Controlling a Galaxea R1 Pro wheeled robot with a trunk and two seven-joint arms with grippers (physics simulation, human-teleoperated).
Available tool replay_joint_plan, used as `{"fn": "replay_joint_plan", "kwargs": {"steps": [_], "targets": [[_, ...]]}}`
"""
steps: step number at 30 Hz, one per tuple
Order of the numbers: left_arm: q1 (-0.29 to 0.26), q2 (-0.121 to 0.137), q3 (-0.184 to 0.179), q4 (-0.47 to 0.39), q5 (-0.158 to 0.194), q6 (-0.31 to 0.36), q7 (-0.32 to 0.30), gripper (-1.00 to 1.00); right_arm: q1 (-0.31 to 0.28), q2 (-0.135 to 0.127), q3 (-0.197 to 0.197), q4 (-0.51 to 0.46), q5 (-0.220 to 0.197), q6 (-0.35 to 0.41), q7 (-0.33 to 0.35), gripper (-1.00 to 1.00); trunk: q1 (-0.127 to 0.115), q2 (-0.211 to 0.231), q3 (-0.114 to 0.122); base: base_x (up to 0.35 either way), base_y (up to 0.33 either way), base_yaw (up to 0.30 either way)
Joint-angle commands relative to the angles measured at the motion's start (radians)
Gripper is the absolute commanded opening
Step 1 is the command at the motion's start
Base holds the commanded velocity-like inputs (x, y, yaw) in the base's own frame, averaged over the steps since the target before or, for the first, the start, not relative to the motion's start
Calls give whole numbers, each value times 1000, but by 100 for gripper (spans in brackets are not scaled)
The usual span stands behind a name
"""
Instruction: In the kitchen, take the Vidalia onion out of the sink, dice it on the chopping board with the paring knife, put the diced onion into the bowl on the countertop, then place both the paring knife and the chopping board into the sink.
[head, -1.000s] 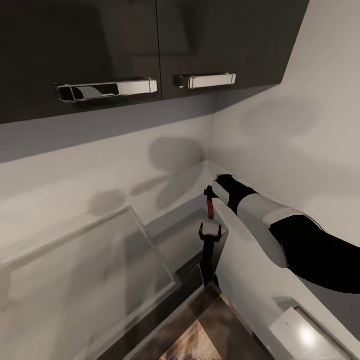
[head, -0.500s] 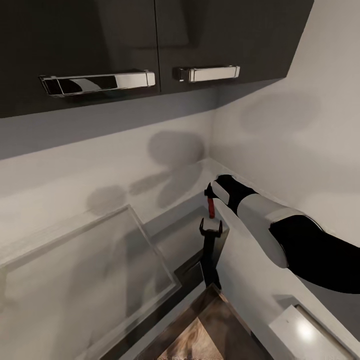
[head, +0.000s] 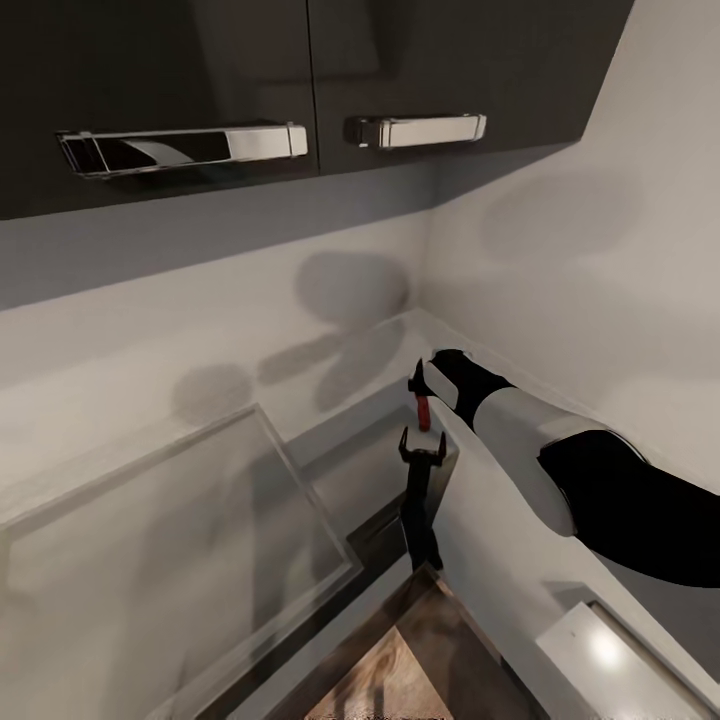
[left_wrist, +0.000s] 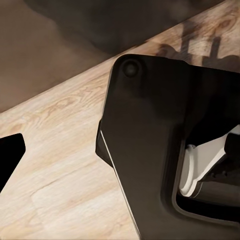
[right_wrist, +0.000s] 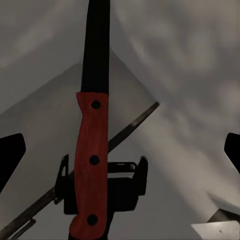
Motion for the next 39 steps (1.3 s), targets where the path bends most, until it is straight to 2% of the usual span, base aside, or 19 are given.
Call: {"fn": "replay_joint_plan", "kwargs": {"steps": [1, 39], "targets": [[1, 0, -1, -2, 2, -1, 2, 100, -1, 0, 8, -1, -10, 5, -6, 100, 1, -2, -3, 0, 0, 0], [1, -1, -7, -2, 2, -1, 2, 100, 5, -1, 8, -1, -10, 4, -6, 100, 1, -2, -64, 0, 0, 0]]}}
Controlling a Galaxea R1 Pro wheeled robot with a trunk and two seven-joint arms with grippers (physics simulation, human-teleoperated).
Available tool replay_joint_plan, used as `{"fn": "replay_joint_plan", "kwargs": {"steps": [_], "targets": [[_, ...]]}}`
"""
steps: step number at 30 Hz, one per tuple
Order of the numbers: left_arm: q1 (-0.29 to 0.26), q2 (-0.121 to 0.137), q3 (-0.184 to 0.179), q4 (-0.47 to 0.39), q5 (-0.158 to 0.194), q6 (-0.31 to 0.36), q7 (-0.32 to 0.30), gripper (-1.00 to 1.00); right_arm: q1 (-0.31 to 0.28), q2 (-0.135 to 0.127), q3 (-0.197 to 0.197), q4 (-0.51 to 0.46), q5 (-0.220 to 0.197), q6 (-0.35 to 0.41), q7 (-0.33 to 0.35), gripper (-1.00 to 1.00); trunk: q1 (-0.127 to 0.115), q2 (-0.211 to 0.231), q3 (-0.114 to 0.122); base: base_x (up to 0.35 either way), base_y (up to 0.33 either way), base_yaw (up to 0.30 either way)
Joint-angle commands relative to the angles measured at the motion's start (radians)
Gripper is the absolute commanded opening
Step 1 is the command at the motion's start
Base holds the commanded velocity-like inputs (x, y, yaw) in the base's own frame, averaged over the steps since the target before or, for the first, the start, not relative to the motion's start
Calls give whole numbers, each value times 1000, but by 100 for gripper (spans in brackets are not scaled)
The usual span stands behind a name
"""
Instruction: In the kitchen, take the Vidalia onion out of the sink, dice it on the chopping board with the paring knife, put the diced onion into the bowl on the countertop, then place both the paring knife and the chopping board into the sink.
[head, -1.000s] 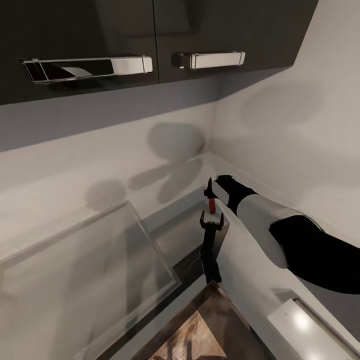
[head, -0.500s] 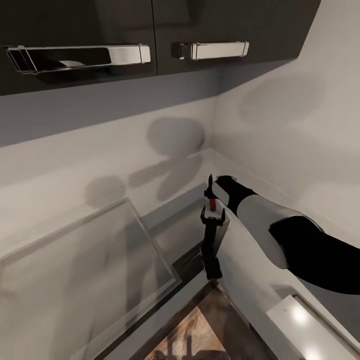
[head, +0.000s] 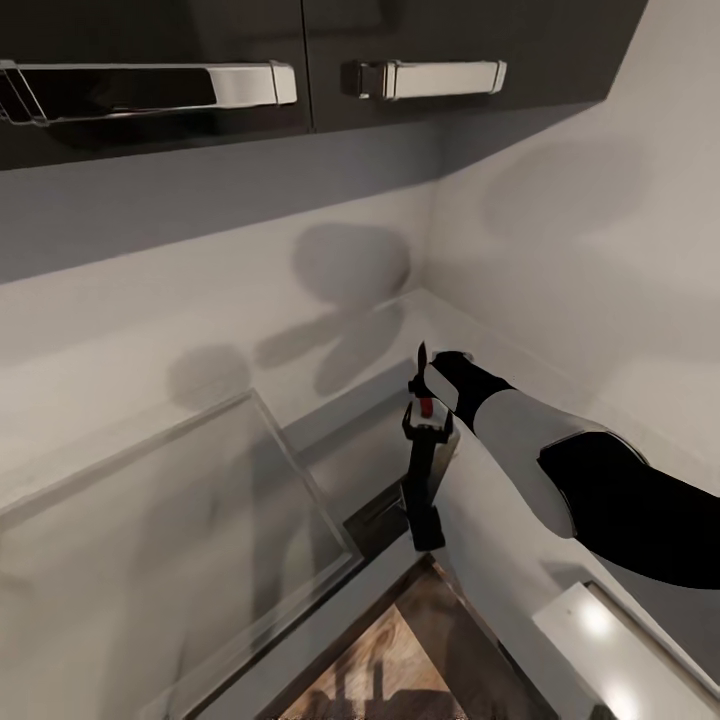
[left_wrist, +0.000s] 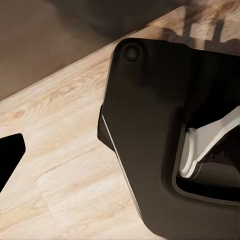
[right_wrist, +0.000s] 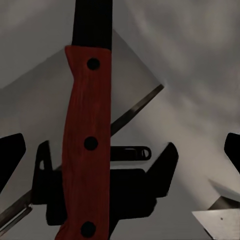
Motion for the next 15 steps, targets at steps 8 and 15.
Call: {"fn": "replay_joint_plan", "kwargs": {"steps": [8, 15], "targets": [[1, 0, 0, -2, 2, -1, 2, 100, -1, 0, 8, -1, -10, 6, -5, 100, 1, -2, -14, 0, 0, 0], [1, 0, 0, -2, 2, -1, 2, 100, -1, -1, 8, -1, -10, 6, -5, 100, 1, -2, -16, 0, 0, 0]]}}
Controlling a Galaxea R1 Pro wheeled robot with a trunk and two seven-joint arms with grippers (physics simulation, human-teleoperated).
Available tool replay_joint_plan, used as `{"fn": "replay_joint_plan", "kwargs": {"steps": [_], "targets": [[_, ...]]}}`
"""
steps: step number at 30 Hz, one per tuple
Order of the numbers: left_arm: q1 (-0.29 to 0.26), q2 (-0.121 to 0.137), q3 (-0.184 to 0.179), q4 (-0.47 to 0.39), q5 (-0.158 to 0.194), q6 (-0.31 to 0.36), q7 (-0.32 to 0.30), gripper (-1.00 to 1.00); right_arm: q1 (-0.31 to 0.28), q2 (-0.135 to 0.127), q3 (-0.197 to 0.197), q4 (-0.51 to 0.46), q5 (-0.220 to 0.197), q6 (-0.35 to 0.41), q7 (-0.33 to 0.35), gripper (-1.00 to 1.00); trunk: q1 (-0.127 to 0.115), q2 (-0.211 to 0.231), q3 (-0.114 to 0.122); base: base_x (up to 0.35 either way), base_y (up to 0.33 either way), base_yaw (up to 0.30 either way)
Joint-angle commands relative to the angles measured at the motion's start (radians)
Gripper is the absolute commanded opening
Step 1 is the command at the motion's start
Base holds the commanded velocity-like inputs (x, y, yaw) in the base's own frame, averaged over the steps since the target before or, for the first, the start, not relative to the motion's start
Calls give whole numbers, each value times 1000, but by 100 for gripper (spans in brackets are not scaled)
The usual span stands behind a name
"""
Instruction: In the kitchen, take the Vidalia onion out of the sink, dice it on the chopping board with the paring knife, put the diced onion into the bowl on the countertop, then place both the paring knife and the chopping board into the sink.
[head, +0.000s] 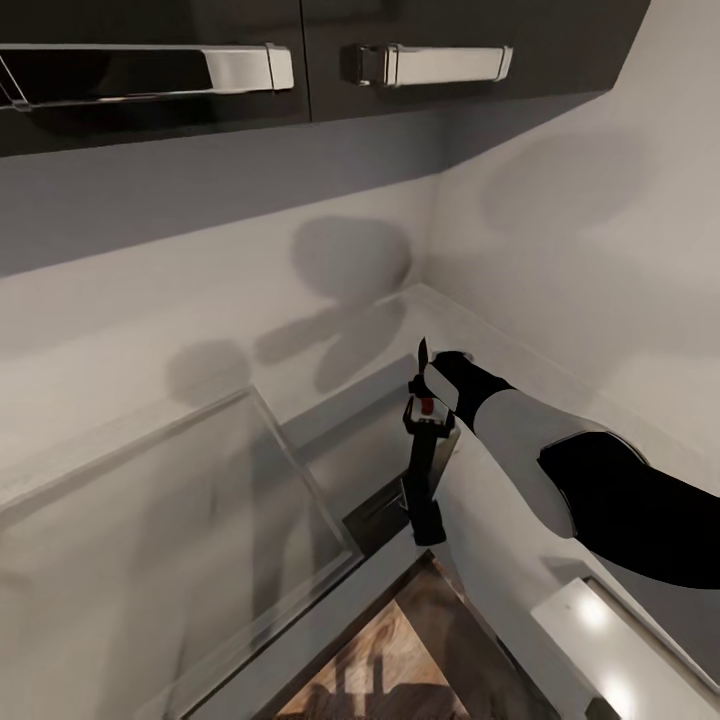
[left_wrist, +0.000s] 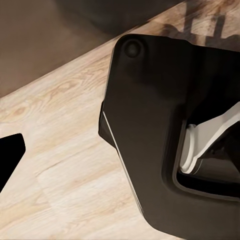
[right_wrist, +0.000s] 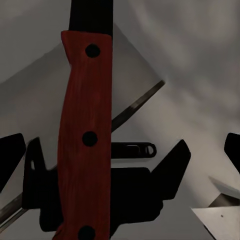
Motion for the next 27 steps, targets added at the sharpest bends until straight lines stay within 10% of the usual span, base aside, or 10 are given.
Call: {"fn": "replay_joint_plan", "kwargs": {"steps": [1, 27], "targets": [[1, 0, 0, -1, 2, -1, 2, 100, -1, -1, 8, -1, -11, 5, -5, 100, 1, -2, -2, 0, 0, 0], [1, 0, 1, 19, 2, -1, 2, 100, -1, -1, 8, 7, -11, 11, -8, 100, 1, -2, -24, 0, 0, 0]]}}
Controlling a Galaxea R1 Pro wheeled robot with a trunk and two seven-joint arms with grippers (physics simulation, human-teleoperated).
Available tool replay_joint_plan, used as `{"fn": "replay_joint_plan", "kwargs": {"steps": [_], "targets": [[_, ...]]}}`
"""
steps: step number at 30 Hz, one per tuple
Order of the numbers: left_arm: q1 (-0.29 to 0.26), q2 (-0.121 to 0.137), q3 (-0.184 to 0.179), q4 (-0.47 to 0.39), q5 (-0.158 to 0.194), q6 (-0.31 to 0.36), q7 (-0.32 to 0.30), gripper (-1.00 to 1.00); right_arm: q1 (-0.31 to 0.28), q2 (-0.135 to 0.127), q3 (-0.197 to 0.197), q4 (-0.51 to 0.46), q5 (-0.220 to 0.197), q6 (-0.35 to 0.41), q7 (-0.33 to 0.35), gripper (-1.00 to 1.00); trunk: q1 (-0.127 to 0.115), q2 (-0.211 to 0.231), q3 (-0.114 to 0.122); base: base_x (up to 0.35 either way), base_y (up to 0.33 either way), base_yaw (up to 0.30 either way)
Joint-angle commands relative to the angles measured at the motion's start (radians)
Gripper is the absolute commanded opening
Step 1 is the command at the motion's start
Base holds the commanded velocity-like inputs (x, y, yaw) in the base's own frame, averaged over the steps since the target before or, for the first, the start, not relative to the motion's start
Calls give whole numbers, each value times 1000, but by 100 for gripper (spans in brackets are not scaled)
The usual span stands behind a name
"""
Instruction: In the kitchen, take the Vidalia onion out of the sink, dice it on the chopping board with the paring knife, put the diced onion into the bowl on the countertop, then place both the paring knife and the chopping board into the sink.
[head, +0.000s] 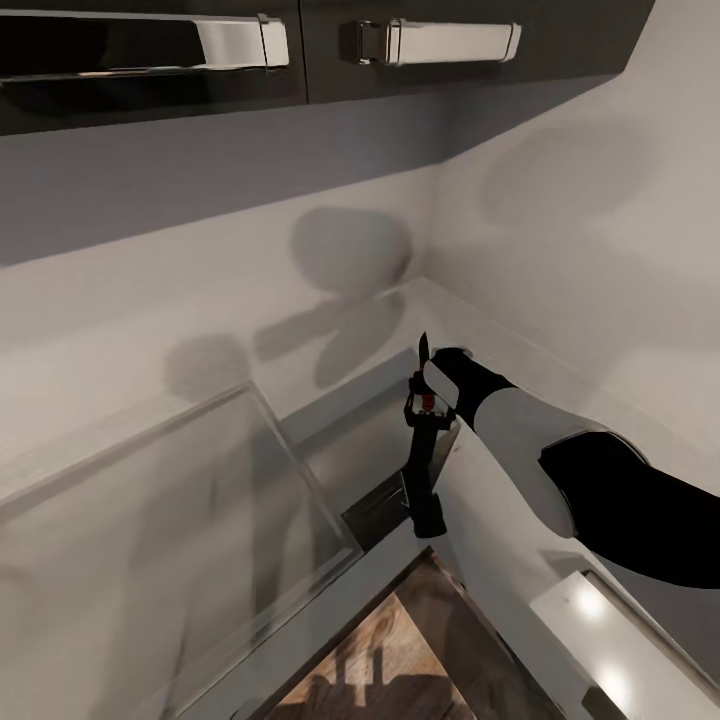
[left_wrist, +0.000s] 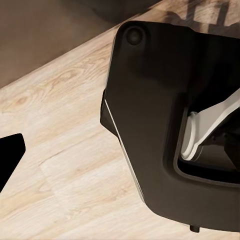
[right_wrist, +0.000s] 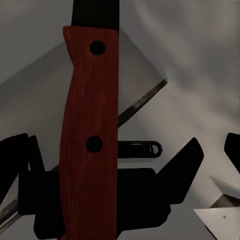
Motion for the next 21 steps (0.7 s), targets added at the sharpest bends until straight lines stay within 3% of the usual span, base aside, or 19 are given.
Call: {"fn": "replay_joint_plan", "kwargs": {"steps": [1, 10, 11, 21], "targets": [[1, 0, -1, -2, 2, -1, 2, 100, 0, -1, 9, 31, -10, 5, -5, 100, 1, -1, -2, 0, 0, 0], [1, 0, -1, -3, 2, -1, 1, 100, 0, 0, 9, 34, -10, 6, -8, 100, 1, -1, -2, 0, 0, 0], [1, 0, -2, -3, 2, -1, 1, 100, 0, 0, 9, 34, -10, 6, -8, -100, 1, -1, -2, 0, 0, 0], [1, 0, -3, -2, 2, -1, 1, 100, 0, -1, 8, 34, -11, 6, -8, -100, 1, -1, -2, 0, 0, 0]]}}
